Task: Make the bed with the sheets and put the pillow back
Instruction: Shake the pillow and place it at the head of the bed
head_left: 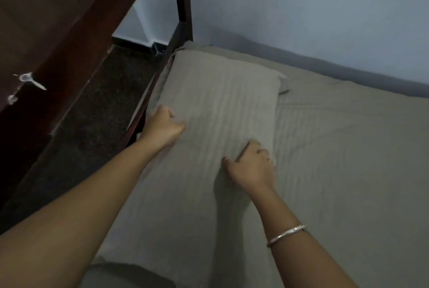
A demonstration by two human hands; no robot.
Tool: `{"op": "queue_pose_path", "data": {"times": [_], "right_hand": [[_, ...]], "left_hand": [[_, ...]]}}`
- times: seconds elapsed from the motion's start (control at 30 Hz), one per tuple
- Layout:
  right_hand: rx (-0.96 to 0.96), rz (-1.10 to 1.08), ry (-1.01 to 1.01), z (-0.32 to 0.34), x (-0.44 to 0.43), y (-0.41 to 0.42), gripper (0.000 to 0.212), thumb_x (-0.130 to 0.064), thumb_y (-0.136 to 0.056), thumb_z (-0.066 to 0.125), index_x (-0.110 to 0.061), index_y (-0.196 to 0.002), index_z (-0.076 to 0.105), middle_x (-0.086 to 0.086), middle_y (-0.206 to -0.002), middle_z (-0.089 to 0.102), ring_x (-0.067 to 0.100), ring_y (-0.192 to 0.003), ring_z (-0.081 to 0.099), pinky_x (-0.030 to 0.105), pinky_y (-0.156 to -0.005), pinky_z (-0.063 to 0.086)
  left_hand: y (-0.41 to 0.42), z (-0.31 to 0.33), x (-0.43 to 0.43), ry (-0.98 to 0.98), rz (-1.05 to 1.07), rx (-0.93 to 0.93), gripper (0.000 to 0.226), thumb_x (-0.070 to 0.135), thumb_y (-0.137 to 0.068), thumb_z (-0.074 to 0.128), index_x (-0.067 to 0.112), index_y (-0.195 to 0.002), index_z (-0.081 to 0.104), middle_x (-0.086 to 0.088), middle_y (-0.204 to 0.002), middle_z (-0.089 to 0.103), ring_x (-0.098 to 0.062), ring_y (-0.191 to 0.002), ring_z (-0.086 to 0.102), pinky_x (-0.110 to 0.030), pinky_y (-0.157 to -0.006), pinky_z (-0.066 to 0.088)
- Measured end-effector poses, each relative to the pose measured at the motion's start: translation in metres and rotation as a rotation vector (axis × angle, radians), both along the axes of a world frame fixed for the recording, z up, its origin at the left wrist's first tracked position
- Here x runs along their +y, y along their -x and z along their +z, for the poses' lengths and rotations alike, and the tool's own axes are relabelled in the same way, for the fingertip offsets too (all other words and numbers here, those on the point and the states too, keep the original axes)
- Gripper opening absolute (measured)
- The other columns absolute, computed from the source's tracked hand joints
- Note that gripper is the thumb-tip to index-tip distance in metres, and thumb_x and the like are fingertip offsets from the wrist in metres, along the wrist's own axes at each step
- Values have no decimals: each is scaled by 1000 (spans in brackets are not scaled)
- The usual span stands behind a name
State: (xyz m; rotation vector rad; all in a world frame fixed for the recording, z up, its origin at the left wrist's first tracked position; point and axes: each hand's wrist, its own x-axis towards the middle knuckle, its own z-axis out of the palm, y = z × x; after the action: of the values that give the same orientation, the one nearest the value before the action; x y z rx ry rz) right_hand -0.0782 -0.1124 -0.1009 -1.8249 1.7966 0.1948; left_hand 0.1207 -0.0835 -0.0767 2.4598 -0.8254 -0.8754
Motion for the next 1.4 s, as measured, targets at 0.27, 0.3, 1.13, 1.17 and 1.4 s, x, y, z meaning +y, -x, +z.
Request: {"op": "queue_pose_path", "data": {"times": [0.27, 0.3, 1.13, 1.17, 1.4], "right_hand": [[-67, 275, 253, -39, -96, -70, 62, -51, -94, 38, -25, -147, 19, 6, -157, 12, 32, -144, 5, 62, -109, 16], [-73, 312, 263, -45, -111, -76, 59, -49, -96, 34, -27, -148, 17, 2, -158, 9, 31, -145, 1, 64, -109, 11], [-186, -10, 178, -95, -132, -15, 80, -74, -82, 35, -44, -148, 0, 6, -159, -9, 43, -142, 7, 64, -110, 9], [-171, 17, 200, -90, -125, -18, 80, -72, -83, 35, -42, -148, -1, 8, -159, -10, 43, -143, 2, 64, -109, 7], [-173, 184, 219, -99, -66, 2, 73, -77, -79, 33, -59, -140, -5, -10, -157, -16, 43, -143, -3, 65, -109, 13]], "left_hand": [[2, -74, -86, 139, -453, -354, 52, 31, -93, 47, 29, -143, 33, 0, -154, 24, -28, -141, 21, -49, -114, 18], [4, -79, -101, 118, -489, -395, 52, 33, -94, 42, 32, -145, 29, 4, -157, 16, -27, -144, 12, -52, -114, 10], [-32, -114, -95, -8, -406, -550, 76, 74, -78, 12, 44, -147, 1, 2, -160, -2, -34, -145, 2, -65, -111, 4], [-22, -108, -92, 15, -442, -594, 78, 74, -78, 13, 42, -148, 3, 1, -160, -1, -35, -145, 1, -66, -109, 1], [14, -114, -22, 120, -803, -711, 66, 68, -85, 22, 44, -146, 18, 3, -159, 12, -36, -143, 15, -71, -103, 16]]}}
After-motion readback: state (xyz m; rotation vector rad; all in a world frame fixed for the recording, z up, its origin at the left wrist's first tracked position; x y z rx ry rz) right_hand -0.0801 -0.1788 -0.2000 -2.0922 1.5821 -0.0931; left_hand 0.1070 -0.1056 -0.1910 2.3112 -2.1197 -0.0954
